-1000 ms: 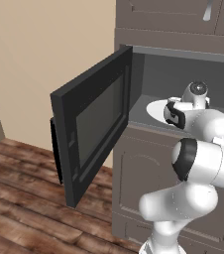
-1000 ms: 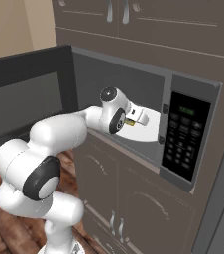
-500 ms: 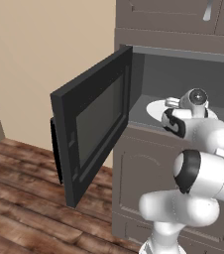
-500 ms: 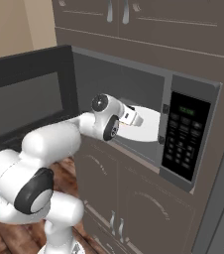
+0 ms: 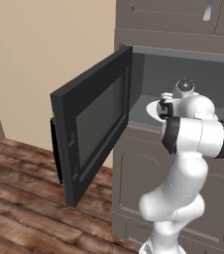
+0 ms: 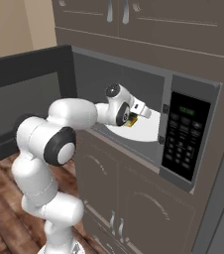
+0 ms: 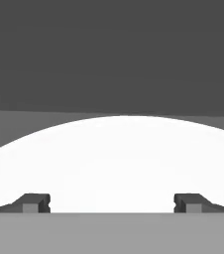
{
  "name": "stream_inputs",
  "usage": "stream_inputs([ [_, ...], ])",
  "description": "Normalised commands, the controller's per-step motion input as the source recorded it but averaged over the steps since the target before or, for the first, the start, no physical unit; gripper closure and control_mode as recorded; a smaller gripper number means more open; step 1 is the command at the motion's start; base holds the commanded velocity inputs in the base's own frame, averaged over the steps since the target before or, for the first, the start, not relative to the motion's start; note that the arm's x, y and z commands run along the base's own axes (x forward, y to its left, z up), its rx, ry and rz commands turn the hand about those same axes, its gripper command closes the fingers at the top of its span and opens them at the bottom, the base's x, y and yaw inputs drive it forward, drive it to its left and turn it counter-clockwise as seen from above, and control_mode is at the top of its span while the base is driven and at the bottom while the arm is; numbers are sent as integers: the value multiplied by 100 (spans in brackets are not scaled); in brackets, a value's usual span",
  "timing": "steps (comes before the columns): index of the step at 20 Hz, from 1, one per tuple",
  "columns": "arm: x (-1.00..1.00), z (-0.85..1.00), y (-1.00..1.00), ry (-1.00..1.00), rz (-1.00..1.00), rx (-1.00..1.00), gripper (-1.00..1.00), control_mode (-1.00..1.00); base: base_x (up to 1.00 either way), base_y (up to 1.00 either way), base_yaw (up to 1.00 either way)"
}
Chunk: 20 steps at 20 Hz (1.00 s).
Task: Place the sponge inside the microwave to prepare for sanitizing.
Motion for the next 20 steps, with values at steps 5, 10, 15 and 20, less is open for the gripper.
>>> stream_inputs([
  [5, -15, 1, 1, 6, 0, 0, -100, -100, 0, 0, 0],
  [10, -40, 6, 2, -1, 0, 0, -100, -100, 0, 0, 0],
  [15, -66, 0, 3, -16, 0, 0, -100, -100, 0, 0, 0],
  [20, -65, 6, 28, -11, 0, 0, -100, -100, 0, 0, 0],
])
